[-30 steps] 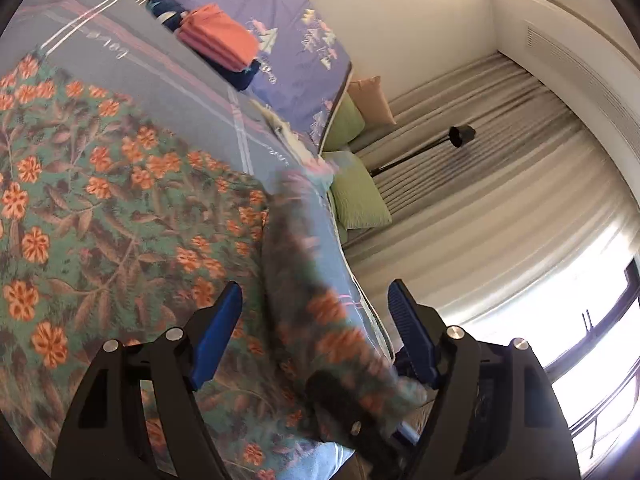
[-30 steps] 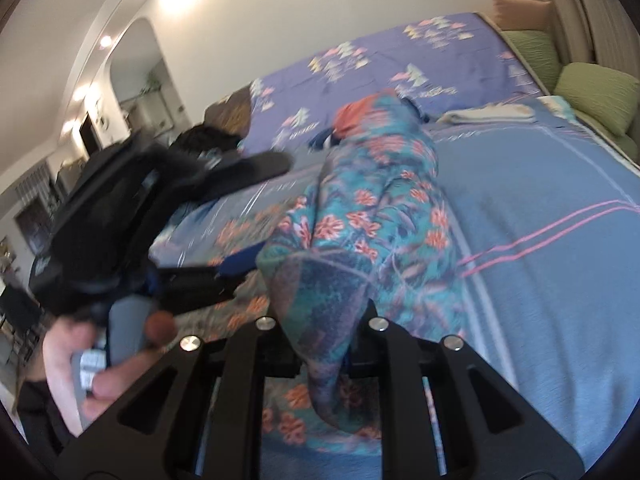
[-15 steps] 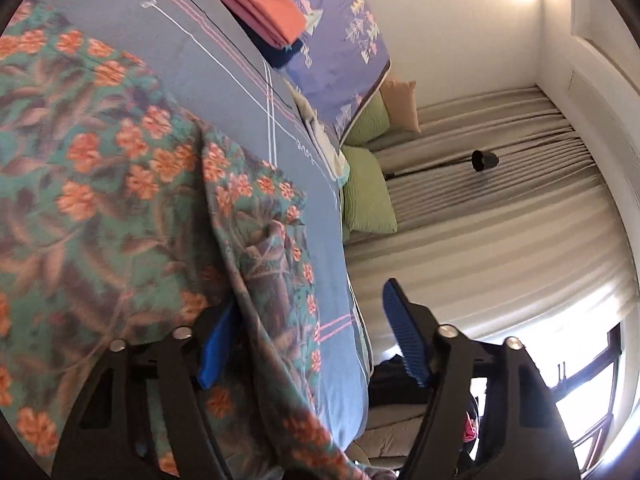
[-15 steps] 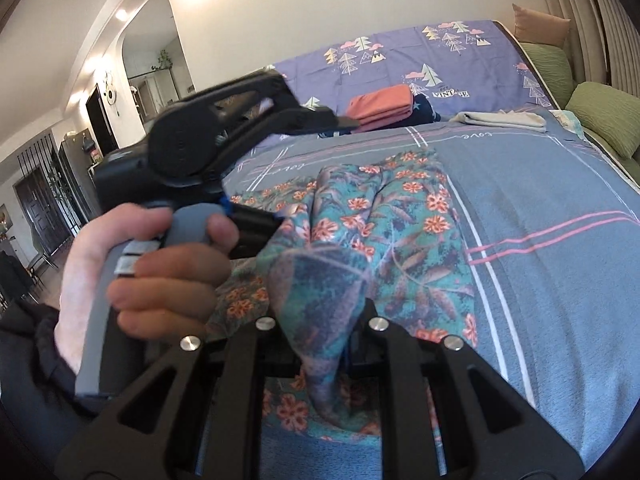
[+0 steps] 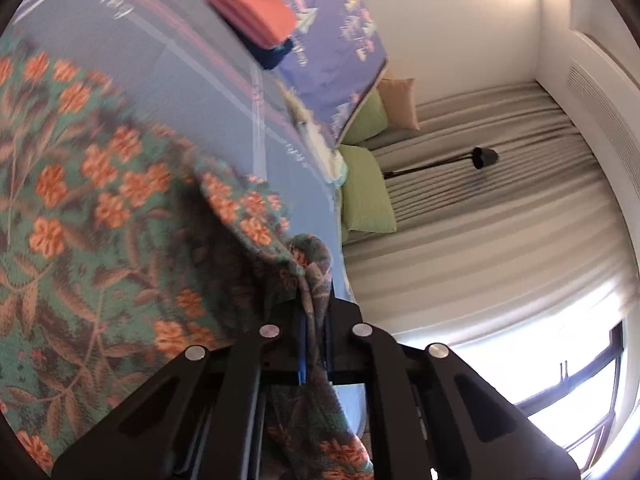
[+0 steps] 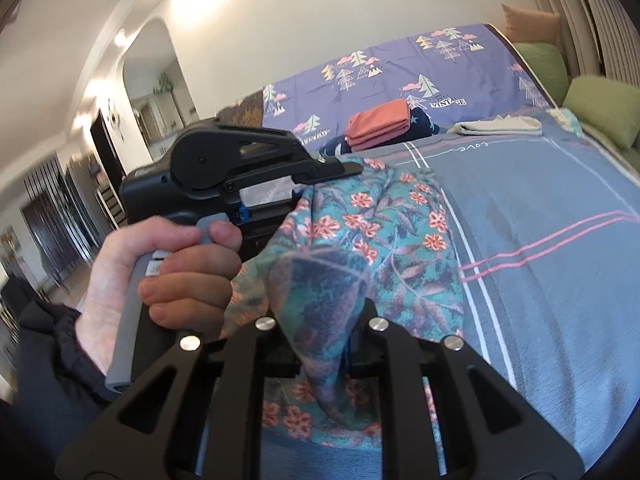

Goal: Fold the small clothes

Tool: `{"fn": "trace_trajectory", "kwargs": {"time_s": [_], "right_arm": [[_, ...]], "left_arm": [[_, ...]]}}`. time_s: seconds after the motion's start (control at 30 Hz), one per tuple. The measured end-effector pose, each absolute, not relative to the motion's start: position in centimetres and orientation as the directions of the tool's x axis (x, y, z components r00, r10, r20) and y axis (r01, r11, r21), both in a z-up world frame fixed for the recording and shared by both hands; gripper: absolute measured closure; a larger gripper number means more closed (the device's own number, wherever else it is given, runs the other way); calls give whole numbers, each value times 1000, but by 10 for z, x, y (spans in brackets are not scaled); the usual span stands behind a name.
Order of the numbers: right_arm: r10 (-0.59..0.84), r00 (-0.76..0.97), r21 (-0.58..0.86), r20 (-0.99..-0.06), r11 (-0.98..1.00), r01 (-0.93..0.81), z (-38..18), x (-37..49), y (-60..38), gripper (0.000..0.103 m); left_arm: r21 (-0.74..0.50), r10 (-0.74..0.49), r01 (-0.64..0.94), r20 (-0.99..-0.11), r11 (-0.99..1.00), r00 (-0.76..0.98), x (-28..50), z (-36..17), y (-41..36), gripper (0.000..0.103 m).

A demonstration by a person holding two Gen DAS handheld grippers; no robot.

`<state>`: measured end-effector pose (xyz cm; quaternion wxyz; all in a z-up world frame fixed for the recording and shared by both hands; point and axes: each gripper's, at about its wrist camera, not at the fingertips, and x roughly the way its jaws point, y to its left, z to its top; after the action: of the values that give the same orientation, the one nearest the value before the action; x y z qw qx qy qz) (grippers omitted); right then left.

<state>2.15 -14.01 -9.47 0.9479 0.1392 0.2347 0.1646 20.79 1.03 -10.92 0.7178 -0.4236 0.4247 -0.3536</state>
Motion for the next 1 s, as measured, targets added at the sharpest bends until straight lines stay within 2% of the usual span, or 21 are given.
{"fn": "trace_trajectory", "kwargs": {"time_s": [0.2, 0.33, 0.43, 0.7, 0.8, 1.0], "right_arm": [[419, 850, 368, -318, 881, -297, -64, 14, -142, 89], [516, 817, 448, -256, 813, -373, -47, 15, -141, 89], [576, 777, 474, -254, 775, -419, -41, 20, -125, 89], [682, 675, 556, -282, 689, -465, -69, 39, -65, 89], [708, 631, 572, -318, 674, -467, -84, 42, -48, 89], [714, 577, 577, -397, 683, -448, -103, 47, -31, 88]], "left_arm": [[-871, -862, 255, -294, 419, 412, 200, -63, 10, 97], [-812, -838, 347, -285, 469, 465, 189, -26, 25, 97], [-771, -814, 376, -300, 514, 498, 181, -14, 46, 97], [-717, -699, 308, -339, 625, 630, 172, -43, 136, 96], [-771, -674, 201, -360, 604, 645, 179, -74, 172, 97], [-781, -656, 154, -379, 605, 653, 185, -96, 185, 96]]}}
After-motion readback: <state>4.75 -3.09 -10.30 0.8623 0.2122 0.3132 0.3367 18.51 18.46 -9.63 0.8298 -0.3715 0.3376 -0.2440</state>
